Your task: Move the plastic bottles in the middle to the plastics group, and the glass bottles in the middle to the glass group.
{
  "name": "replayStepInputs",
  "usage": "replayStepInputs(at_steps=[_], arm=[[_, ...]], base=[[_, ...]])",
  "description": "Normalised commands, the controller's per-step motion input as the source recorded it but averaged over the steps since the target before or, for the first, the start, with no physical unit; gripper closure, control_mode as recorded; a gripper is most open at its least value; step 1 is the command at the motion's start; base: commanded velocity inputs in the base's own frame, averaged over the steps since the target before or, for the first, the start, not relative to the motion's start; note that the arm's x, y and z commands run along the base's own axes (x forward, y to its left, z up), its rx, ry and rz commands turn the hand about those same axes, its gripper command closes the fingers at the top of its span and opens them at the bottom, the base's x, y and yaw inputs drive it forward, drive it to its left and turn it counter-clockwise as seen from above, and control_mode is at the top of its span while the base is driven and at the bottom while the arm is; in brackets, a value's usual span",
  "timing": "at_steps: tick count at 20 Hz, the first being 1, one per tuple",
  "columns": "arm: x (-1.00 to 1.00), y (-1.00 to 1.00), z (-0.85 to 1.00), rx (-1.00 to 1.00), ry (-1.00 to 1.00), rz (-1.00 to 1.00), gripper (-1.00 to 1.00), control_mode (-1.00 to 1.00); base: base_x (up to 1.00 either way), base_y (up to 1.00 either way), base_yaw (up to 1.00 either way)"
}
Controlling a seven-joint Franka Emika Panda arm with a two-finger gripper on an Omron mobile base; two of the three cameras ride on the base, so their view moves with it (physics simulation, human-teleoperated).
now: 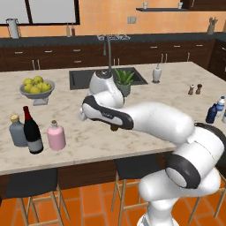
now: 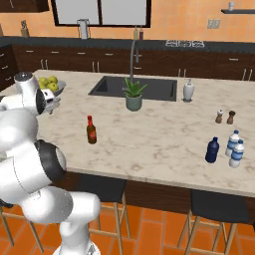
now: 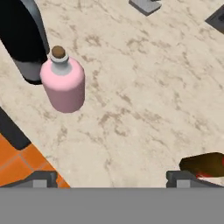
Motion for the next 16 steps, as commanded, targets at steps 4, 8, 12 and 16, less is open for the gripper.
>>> replayStepInputs(at_steps=[4,8,12,16], arm=[[-0.11,-1.0,0.01,0.1,-0.05,-0.11,-1.0,-1.0],[0.0,-1.0,-0.06,0.21,-0.03,-0.09,-1.0,-1.0],[0.35,-1.0,-0.26,0.25,-0.03,0.02,-1.0,-1.0],[0.71,-1.0,-0.15,0.27,-0.1,0.25,-1.0,-1.0]], base=[[0.0,0.0,0.0],[0.0,0.0,0.0],[0.0,0.0,0.0],[0.0,0.0,0.0]])
